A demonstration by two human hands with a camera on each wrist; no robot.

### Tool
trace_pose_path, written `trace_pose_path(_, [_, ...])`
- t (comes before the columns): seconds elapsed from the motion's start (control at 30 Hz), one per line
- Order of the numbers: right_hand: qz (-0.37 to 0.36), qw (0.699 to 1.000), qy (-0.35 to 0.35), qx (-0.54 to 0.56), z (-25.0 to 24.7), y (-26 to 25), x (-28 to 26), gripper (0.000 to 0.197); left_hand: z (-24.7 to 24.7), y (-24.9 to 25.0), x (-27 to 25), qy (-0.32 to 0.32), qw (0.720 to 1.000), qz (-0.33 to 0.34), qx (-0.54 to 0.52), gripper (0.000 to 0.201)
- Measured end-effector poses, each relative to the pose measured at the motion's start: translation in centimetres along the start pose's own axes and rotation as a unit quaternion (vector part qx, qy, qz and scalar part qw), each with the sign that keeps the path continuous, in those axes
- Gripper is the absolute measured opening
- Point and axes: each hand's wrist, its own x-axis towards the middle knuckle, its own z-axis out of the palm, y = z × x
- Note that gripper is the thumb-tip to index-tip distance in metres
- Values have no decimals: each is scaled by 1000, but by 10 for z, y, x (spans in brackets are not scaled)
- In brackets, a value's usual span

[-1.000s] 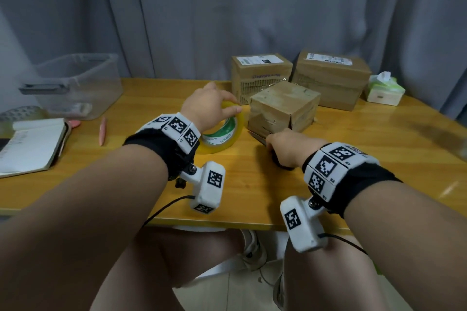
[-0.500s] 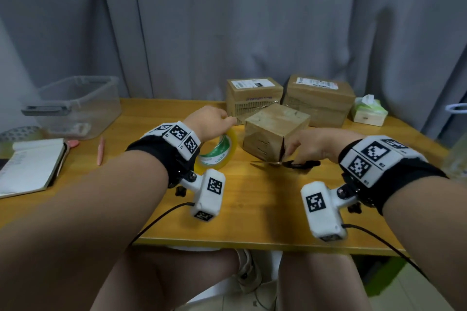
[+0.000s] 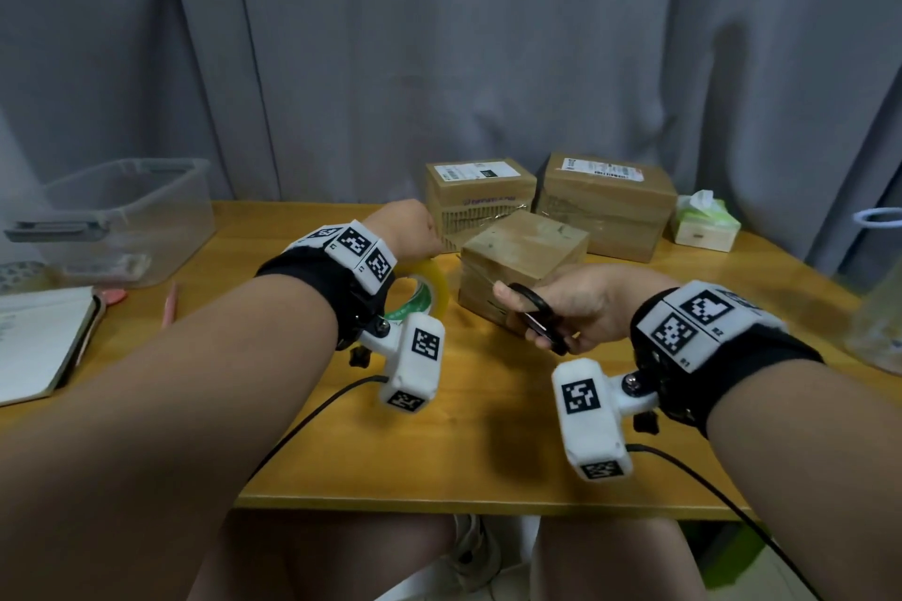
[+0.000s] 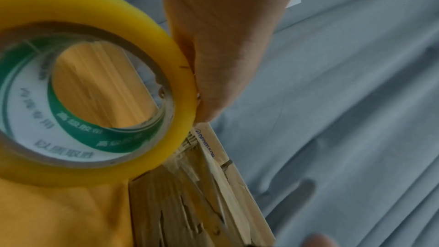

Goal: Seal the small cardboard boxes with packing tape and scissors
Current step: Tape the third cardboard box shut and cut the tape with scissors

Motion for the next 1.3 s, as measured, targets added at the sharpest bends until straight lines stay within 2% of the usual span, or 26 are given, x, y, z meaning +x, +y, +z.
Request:
trace_pose_path(0.07, [3, 1000, -12, 0, 4, -8, 7, 60, -1, 0, 7, -7, 1000, -7, -5, 30])
trace_pose_path(0.17, [-6, 1000, -19, -5, 4, -12, 16, 60, 2, -5, 18, -20, 999, -29, -8, 31])
trace_pose_path(0.3, [-29, 999, 15, -11, -9, 0, 15, 54, 6, -8, 20, -33, 998, -41, -37, 31])
trace_pose_path(0.37, [-42, 999, 23, -16, -14, 7, 10, 58, 8, -7, 18, -39, 997, -40, -51, 33])
trace_pose_path(0.47, [-52, 999, 7, -14, -17, 17, 3, 69, 10, -8, 13, -49, 996, -53, -58, 20])
trace_pose_path(0.6, [-15, 999, -13, -33, -16, 26, -7, 69, 9, -12, 9, -36, 994, -77, -72, 23])
trace_pose_path(0.8, [30, 999, 1, -40, -4, 10, 6, 69, 9, -11, 10, -47, 993, -86, -73, 22])
trace_pose_path(0.93, [20, 1000, 14, -15, 8, -7, 27, 66, 8, -14, 15, -65, 991, -95, -63, 24])
trace_pose_path(1.07, [16, 999, 16, -24, 14, -15, 38, 71, 5, -17, 18, -86, 991, -94, -36, 21])
trace_pose_path(1.3, [-43, 997, 63, -15, 11, -6, 42, 56, 6, -13, 22, -93, 992, -89, -16, 20])
